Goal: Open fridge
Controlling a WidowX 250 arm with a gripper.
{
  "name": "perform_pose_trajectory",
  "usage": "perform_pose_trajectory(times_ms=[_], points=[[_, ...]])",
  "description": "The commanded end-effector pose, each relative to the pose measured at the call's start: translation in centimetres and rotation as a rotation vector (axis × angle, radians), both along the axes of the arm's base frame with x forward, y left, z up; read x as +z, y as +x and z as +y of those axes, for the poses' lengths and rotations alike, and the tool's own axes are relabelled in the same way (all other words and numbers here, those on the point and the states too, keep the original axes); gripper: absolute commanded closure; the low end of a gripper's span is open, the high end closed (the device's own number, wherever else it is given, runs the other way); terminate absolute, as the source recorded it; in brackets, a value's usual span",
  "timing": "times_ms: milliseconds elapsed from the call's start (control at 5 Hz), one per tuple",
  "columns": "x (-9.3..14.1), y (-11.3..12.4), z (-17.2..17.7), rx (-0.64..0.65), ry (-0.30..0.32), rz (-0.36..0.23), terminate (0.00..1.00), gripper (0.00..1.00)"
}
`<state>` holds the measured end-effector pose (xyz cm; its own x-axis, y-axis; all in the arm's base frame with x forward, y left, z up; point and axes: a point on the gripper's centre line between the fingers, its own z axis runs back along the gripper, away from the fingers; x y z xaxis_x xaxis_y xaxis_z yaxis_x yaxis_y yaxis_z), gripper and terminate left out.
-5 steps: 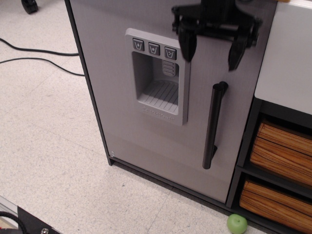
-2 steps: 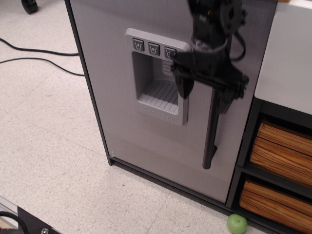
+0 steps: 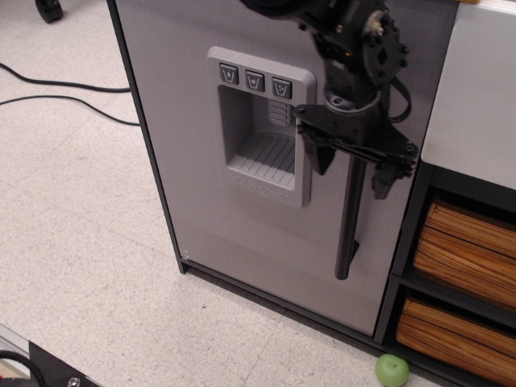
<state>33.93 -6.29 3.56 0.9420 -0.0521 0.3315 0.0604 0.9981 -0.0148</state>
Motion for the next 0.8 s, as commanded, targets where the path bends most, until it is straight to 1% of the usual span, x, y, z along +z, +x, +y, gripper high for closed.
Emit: perform_pose_trajectory(times_ms=[0,200,400,600], points=[[2.5,3.3,-0.3,0.017,-0.044,-0.134,0.0,0.0],[2.4,3.2,-0.7,-0.011,-0.049,-0.149,0.0,1.0],[2.1,2.7,-0.7,0.004,-0.045,-0.153,0.0,1.0],[2.4,2.1,-0.6,0.0,-0.048,-0.16,0.0,1.0]])
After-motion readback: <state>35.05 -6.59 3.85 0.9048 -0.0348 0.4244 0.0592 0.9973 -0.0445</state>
